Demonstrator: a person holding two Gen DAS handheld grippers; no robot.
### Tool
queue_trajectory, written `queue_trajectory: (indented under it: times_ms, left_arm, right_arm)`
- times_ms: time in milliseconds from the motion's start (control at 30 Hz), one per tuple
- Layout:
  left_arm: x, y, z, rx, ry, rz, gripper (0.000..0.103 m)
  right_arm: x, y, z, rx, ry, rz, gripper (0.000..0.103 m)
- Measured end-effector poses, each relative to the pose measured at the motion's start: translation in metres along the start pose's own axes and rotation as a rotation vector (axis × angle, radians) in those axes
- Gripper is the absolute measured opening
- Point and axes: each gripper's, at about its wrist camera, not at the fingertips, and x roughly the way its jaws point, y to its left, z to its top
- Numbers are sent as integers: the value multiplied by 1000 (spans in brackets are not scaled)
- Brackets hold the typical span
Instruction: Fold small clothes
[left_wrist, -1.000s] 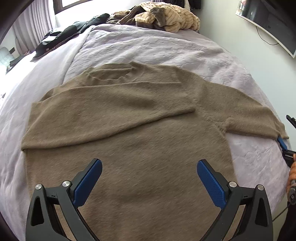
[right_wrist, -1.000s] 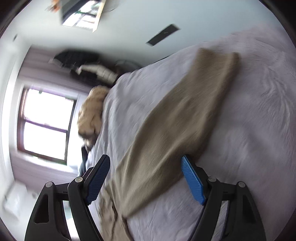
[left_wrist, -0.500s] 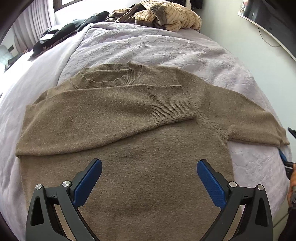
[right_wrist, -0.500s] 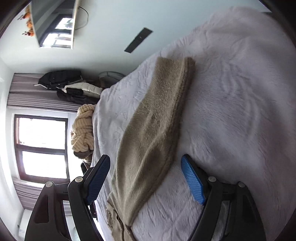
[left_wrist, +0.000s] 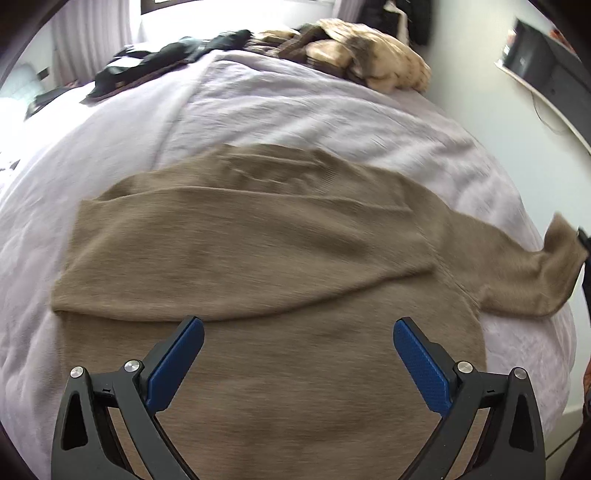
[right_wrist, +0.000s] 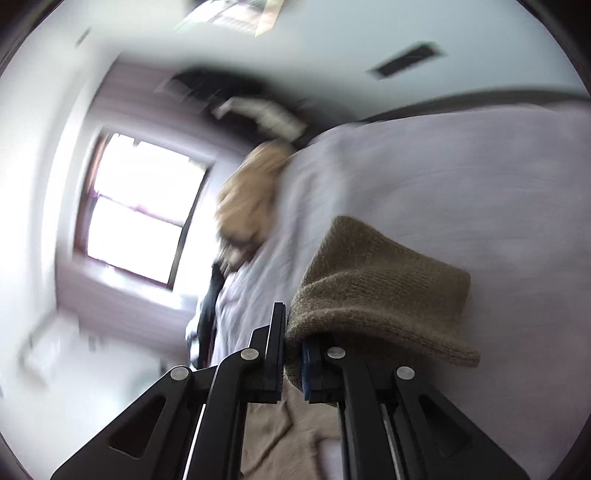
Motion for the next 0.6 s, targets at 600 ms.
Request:
queue_trajectory:
  times_ms: [600]
  left_arm:
    - [-15,179,-21,-284,-77,80,103]
  right_arm:
    - [246,126,-258,-387,655,-94,29]
